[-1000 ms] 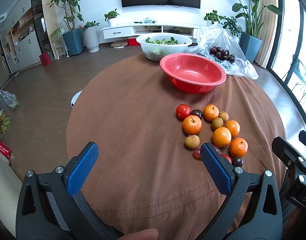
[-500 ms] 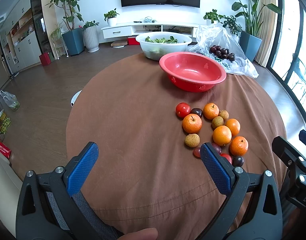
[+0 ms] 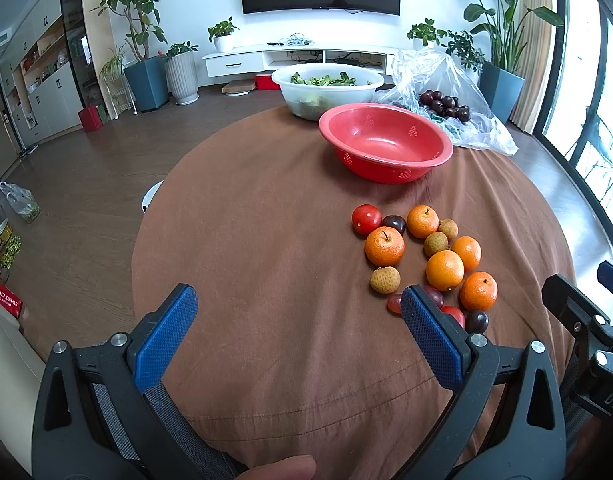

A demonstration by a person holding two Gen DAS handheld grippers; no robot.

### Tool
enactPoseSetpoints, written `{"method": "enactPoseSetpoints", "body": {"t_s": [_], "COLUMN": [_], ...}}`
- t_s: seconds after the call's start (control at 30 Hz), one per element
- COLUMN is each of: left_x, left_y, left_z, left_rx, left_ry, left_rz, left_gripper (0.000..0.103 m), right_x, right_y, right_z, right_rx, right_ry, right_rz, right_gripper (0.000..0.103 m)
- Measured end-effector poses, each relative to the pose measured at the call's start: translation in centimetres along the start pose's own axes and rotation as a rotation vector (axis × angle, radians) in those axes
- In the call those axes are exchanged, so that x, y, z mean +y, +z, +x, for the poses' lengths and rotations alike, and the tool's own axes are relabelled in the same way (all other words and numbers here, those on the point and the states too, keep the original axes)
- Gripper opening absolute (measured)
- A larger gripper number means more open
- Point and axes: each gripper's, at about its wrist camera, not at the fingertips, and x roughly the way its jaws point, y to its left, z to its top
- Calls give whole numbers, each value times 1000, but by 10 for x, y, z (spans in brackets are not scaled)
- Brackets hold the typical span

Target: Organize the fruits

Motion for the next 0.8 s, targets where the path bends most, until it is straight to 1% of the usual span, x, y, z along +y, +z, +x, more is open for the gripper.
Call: {"method": "enactPoseSetpoints", "body": {"t_s": [0.23,0.37,0.47,0.57,0.63,0.67,0.73,0.8], "left_x": [0,0,0,1,4,7,15,21], "left_y": [0,-6,-5,-5,-3,-2,-2,-1], "left_z": [1,3,5,5,5,5,6,9], "left_rx": [1,2,2,0,-10,-25,-55,-63], "left_ry": [1,0,0,-16,-55,-97,-213,-269], "left_rz": [1,5,11,14,6,3,-25,-72], "left_gripper": [103,103,103,103,103,103,103,103], "right_x": [0,0,-1,-2,-5,-5,-9,-14], "right_y": [-1,0,-9,-16,-15,-18,-17,-19], "right_z": [1,1,4,4,7,7,6,7], "right_rx": [3,4,8,13,21,22,29,36], "right_ry": [1,1,3,6,10,12,23,33], "right_rz": [2,2,5,7,7,8,12,20], "right_gripper": [103,103,103,103,103,103,103,103]}}
